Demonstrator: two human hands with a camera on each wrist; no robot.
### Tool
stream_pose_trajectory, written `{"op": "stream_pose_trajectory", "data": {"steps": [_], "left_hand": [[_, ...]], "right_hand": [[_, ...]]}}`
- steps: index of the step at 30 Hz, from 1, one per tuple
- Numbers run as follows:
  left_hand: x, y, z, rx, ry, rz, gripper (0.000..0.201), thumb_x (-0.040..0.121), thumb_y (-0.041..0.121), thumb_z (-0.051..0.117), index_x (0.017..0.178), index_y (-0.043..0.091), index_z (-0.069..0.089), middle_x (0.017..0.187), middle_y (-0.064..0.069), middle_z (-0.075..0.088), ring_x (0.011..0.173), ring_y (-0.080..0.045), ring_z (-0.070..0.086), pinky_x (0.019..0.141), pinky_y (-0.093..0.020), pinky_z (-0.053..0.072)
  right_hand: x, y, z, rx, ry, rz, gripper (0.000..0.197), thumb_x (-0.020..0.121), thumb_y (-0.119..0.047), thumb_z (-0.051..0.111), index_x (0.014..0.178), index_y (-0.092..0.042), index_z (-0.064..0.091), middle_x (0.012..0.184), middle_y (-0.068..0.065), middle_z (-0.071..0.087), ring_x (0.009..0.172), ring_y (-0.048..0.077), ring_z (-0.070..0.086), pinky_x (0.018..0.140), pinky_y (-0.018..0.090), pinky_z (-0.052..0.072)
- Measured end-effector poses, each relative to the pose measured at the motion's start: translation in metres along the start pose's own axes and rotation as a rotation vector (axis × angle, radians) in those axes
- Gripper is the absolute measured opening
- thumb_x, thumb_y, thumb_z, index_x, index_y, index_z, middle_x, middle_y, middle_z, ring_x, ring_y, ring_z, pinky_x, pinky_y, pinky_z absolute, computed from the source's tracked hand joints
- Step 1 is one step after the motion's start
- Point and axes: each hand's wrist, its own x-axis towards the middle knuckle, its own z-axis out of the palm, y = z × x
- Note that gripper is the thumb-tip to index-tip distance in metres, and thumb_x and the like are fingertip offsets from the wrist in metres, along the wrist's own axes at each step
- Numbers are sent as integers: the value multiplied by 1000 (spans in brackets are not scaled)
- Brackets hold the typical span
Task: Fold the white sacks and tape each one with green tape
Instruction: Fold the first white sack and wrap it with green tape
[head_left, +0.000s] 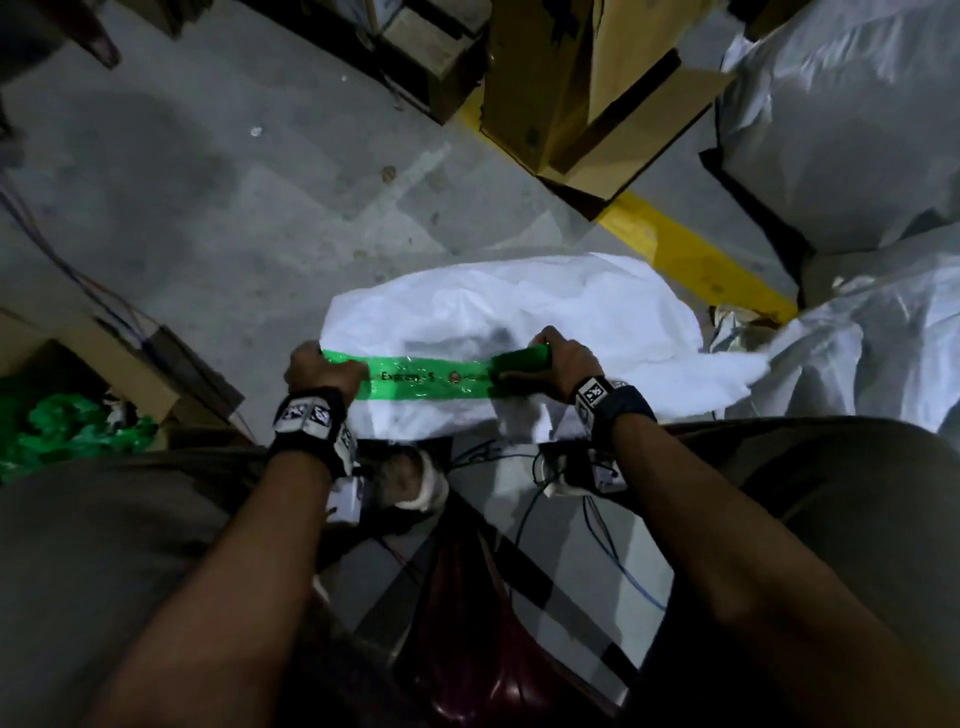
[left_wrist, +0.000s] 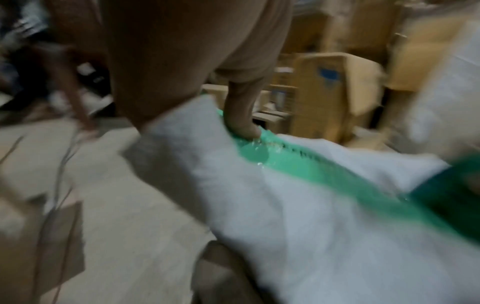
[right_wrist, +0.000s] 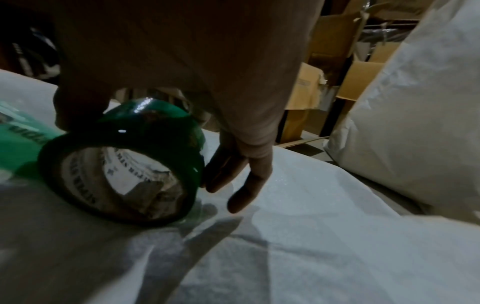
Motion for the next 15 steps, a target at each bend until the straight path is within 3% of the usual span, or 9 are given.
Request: {"op": "stream_pose_trajectory", "data": {"steps": [4, 9, 13, 15], "left_hand": [[45, 14, -23, 183, -17, 81, 41, 75, 20, 86, 109, 3, 69, 110, -17, 70, 105, -31, 67, 79, -29, 44], [92, 15, -32, 302, 73, 153, 51, 77, 19, 83, 119, 1, 61, 124, -25, 63, 117, -39, 59, 98, -40, 46], [75, 11, 1, 591, 113, 337, 79, 79, 19, 71, 148, 4, 36, 150, -28, 34, 137, -45, 33, 109, -49, 34], [47, 5, 32, 843, -73, 470, 87, 85, 26, 67, 156, 6, 21, 162, -26, 13, 146, -43, 21, 116, -49, 27]], "right_hand": [[8, -14, 24, -49, -43, -89, 65, 71, -78, 67, 98, -21, 52, 91, 10, 58, 84, 33, 60, 68, 36, 48], [27, -29, 51, -26, -129, -147, 59, 88, -68, 57, 124, -21, 59, 110, 17, 46, 109, 39, 52, 97, 44, 48], [40, -46, 55, 11, -156, -151, 51, 94, -57, 58, 131, -22, 58, 117, 14, 47, 117, 35, 53, 99, 40, 47], [40, -52, 62, -20, -176, -156, 53, 94, -58, 55, 139, -28, 54, 127, 14, 51, 124, 32, 50, 101, 41, 45]]}}
